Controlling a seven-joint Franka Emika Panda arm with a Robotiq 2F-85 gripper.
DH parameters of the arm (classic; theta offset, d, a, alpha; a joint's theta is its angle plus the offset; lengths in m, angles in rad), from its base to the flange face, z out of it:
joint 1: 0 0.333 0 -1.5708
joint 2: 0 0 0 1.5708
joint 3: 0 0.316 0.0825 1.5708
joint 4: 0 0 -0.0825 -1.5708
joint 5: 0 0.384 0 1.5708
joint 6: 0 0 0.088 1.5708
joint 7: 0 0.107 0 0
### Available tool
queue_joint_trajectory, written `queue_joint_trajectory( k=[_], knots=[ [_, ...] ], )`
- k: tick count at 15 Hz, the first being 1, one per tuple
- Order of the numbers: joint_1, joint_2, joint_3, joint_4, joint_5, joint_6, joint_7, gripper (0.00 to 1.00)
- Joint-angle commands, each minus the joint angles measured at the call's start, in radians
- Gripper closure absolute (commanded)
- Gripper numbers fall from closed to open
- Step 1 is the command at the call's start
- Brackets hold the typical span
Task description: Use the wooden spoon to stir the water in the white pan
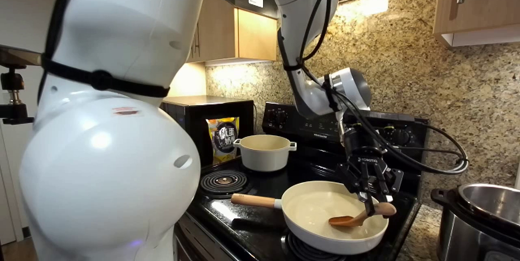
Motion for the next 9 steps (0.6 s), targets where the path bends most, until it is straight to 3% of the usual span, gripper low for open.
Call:
queue_joint_trajectory(
  k=[1,9],
  knots=[
    [-0.006,0.015,-0.007,0.050,0.057,0.008,0.062,0.93],
    [0.024,0.064,0.018,0.132,0.031,-0.011,0.031,0.93]
  ],
)
